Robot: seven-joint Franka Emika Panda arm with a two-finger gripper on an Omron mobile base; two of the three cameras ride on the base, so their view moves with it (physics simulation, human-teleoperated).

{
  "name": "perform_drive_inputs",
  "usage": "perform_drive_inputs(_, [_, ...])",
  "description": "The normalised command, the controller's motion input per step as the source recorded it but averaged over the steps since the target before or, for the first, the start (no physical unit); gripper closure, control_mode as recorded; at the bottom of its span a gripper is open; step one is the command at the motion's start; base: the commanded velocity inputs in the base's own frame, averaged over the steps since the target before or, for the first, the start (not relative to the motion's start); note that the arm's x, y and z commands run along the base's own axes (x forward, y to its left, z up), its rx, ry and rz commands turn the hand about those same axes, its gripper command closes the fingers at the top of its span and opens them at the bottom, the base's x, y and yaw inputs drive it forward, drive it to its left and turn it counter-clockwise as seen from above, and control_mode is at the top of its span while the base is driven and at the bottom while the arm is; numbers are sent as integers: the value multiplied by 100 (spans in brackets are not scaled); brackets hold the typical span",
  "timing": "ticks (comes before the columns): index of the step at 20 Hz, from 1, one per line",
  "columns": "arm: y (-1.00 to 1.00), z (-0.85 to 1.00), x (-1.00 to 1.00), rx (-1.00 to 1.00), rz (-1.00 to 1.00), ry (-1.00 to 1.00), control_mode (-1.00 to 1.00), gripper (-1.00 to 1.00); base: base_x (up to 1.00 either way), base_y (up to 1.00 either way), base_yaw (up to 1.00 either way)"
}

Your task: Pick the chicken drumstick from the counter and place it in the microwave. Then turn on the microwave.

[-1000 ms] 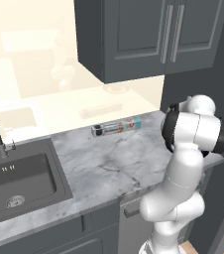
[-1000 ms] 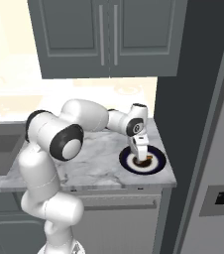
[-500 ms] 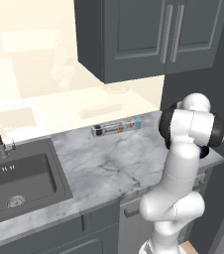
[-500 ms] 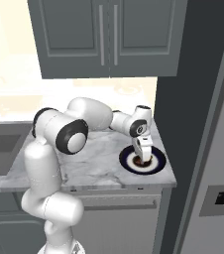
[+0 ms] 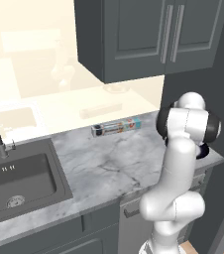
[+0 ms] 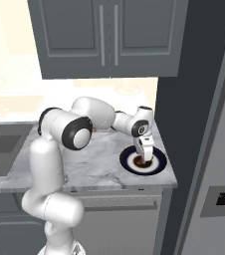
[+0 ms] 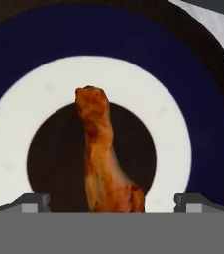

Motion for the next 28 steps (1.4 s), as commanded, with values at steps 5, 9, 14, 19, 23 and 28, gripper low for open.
perform_drive_inputs(5, [0,-12,1,0,0,0,-100,-100,0,0,0])
perform_drive_inputs(9, [0,-15,0,0,0,0,-100,-100,0,0,0])
perform_drive_inputs(14, [0,-18,0,0,0,0,-100,-100,0,0,0])
perform_drive_inputs(19, [0,-17,0,0,0,0,-100,100,0,0,0])
perform_drive_inputs(23, [1,-3,0,0,0,0,-100,100,0,0,0])
perform_drive_inputs(28, [10,4,-6,0,0,-1,-100,100,0,0,0])
